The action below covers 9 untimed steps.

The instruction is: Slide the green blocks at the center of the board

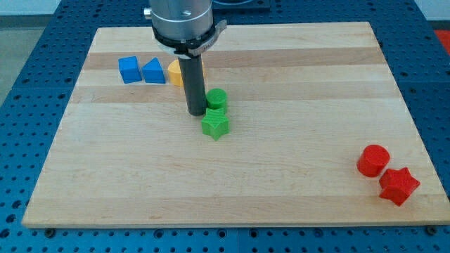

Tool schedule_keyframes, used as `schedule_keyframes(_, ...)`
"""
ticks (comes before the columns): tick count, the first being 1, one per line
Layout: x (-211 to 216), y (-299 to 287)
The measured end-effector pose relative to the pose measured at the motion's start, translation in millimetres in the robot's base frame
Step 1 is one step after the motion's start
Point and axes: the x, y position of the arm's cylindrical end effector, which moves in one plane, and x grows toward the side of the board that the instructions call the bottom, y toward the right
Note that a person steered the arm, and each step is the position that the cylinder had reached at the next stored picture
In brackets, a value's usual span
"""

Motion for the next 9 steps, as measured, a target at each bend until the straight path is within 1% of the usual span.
schedule_keyframes(1, -5, 1)
schedule_keyframes(2, -12, 15)
schedule_keyframes(5, -15, 42)
schedule_keyframes(6, -30, 53)
schedule_keyframes(7, -30, 48)
schedule_keyframes(9, -18, -28)
